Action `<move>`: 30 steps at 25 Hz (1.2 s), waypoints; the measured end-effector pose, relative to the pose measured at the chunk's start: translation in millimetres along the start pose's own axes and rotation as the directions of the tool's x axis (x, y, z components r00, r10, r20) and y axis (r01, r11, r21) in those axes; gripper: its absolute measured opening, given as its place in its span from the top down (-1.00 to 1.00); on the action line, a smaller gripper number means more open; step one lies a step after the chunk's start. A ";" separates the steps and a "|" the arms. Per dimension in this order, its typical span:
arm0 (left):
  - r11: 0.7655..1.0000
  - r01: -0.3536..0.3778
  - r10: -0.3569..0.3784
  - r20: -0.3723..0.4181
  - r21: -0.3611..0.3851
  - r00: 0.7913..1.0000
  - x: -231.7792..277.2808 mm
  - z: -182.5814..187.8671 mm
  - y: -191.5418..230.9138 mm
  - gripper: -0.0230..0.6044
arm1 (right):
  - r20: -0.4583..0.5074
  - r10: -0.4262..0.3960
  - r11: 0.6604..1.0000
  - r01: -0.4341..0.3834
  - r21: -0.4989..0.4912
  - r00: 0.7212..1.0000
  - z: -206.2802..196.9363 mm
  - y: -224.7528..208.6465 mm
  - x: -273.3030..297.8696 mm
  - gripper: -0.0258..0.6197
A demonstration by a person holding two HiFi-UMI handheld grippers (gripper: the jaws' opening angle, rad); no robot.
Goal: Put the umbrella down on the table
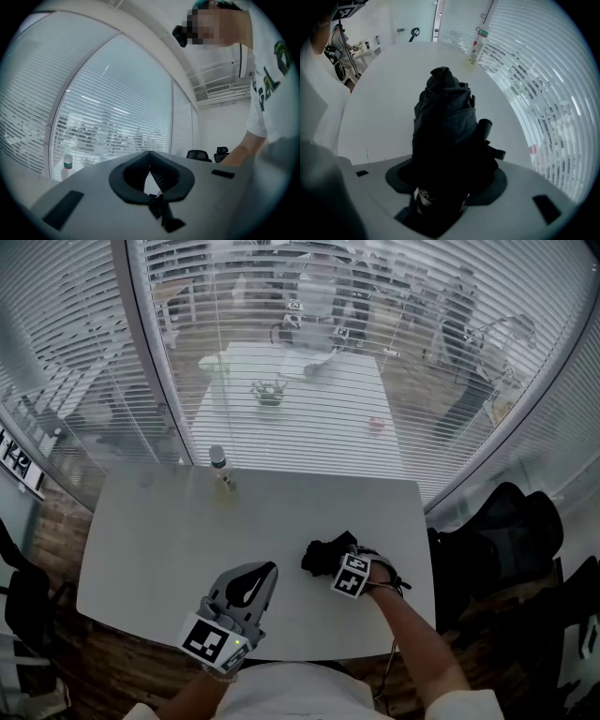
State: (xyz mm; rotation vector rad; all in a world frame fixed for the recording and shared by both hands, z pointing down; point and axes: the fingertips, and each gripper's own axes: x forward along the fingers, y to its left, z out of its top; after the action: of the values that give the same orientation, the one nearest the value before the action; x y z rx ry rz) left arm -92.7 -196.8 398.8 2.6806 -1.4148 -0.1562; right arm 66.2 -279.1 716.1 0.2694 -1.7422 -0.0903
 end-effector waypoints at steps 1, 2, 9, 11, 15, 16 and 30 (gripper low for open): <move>1.000 0.001 -0.001 -0.001 -0.001 1.000 0.1 -0.4 -0.4 0.89 | -0.006 0.005 1.000 -0.005 -0.003 1.000 -1.5 0.3 1.7 0.09; 1.000 0.002 -0.002 -0.001 -0.001 1.000 0.0 -0.5 -0.9 0.89 | -0.011 0.010 1.000 -0.010 -0.004 1.000 -2.9 0.7 3.4 0.09; 1.000 -0.001 0.001 -0.007 -0.001 1.000 -2.4 -2.0 0.4 0.89 | -0.011 0.034 0.999 -0.034 0.001 0.999 -2.8 2.0 7.2 0.08; 1.000 -0.001 0.001 -0.007 -0.001 1.000 -2.5 -3.1 0.0 0.89 | -0.011 0.038 0.999 -0.038 0.003 0.999 -3.1 1.9 7.8 0.07; 1.000 0.001 -0.001 -0.013 -0.006 1.000 -1.3 -6.6 -2.1 0.89 | -0.009 0.043 0.999 -0.043 0.008 0.999 -4.1 0.7 8.5 0.06; 1.000 0.001 -0.001 -0.013 -0.007 1.000 -1.0 -6.8 -2.4 0.89 | -0.006 0.043 0.999 -0.043 0.010 0.999 -3.9 0.1 8.0 0.04; 1.000 0.010 -0.010 -0.014 -0.005 1.000 6.7 -7.0 -8.2 0.89 | 0.049 -0.006 0.999 0.003 0.048 0.999 -6.0 -2.6 -14.6 -0.04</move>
State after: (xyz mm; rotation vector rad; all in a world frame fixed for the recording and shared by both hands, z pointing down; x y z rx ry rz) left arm -81.3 -197.5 404.3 2.6797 -1.3959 -0.1412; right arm 74.8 -277.6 702.7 0.3081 -1.7940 -0.0593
